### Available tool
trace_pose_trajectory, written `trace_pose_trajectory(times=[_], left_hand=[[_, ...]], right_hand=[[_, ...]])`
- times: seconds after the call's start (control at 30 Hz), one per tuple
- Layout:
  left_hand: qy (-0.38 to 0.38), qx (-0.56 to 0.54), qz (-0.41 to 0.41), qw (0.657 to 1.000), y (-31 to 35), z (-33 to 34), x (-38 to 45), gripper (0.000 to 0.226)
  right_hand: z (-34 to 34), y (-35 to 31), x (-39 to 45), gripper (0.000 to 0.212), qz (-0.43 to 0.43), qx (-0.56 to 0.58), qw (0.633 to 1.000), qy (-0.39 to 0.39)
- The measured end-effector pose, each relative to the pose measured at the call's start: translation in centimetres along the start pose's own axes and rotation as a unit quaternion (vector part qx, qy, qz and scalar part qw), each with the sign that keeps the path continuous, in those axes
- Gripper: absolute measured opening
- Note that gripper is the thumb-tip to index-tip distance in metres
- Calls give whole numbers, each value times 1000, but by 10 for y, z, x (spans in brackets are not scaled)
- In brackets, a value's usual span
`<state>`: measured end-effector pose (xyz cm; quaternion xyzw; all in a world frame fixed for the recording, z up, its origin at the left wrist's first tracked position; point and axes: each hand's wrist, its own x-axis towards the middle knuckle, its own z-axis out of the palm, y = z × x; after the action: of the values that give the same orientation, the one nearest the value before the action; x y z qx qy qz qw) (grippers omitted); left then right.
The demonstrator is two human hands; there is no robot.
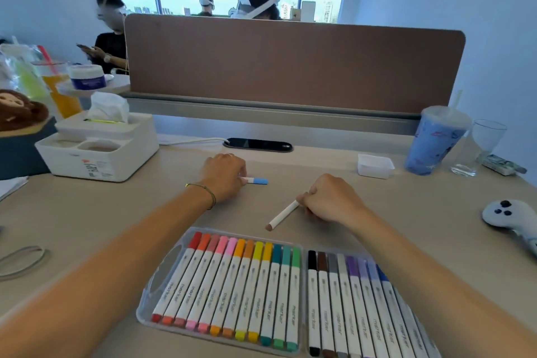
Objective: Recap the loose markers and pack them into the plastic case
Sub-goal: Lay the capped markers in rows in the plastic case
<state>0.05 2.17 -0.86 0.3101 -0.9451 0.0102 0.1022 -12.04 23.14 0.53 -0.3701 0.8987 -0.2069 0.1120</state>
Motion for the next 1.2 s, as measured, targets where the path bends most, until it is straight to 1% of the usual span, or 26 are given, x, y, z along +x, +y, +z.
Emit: trace_pose_trajectory(times=[0.1, 0.13, 0.2, 0.27, 0.33, 0.4, 0.47, 0.53, 0.6, 0.67, 0.73, 0.83, 0.93, 1.03, 1.13, 1.2], left_hand=[[2, -27, -4, 1000, -4, 2, 1, 12], [2, -50, -8, 999, -5, 3, 0, 10], [13, -134, -21, 991, -6, 2, -3, 6], [32, -223, -30, 974, -4, -3, -9, 4], [40, -284, -33, 957, 1, -12, -18, 7], [41, -353, -36, 934, 7, -18, -29, 8], [26, -441, -40, 896, 14, -24, -41, 7], [1, -499, -31, 866, 23, -30, -53, 17], [-31, -535, -23, 844, 35, -39, -64, 25], [-72, -559, -16, 826, 50, -47, -76, 31], [-116, -570, 2, 813, 68, -53, -87, 37], [-152, -564, 28, 811, 101, -56, -102, 48], [-184, -571, 56, 798, 137, -55, -117, 61], [-215, -547, 81, 805, 173, -52, -132, 61], [-239, -546, 83, 798, 203, -48, -143, 54], [-225, -520, 84, 820, 220, -44, -148, 52]], right_hand=[[8, -14, 9, 43, 35, 14, 999, -21], [10, -18, 10, 45, 43, 16, 999, -25], [14, -26, 13, 46, 57, 15, 998, -34], [15, -32, 14, 40, 71, 11, 996, -46], [15, -35, 16, 32, 91, 21, 993, -70], [14, -37, 15, 27, 111, 71, 986, -102], [9, -36, 11, 24, 120, 145, 976, -112], [0, -33, 1, 23, 120, 218, 962, -109], [-12, -25, -13, 28, 105, 256, 955, -102], [-24, -12, -31, 33, 92, 282, 950, -100], [-38, 5, -51, 32, 91, 305, 943, -100], [-54, 38, -82, 24, 101, 313, 939, -101], [-68, 74, -108, 23, 118, 318, 936, -92], [-78, 106, -127, 24, 145, 324, 932, -73], [-84, 128, -142, 24, 157, 331, 929, -55], [-84, 135, -149, 21, 157, 345, 924, -48]])
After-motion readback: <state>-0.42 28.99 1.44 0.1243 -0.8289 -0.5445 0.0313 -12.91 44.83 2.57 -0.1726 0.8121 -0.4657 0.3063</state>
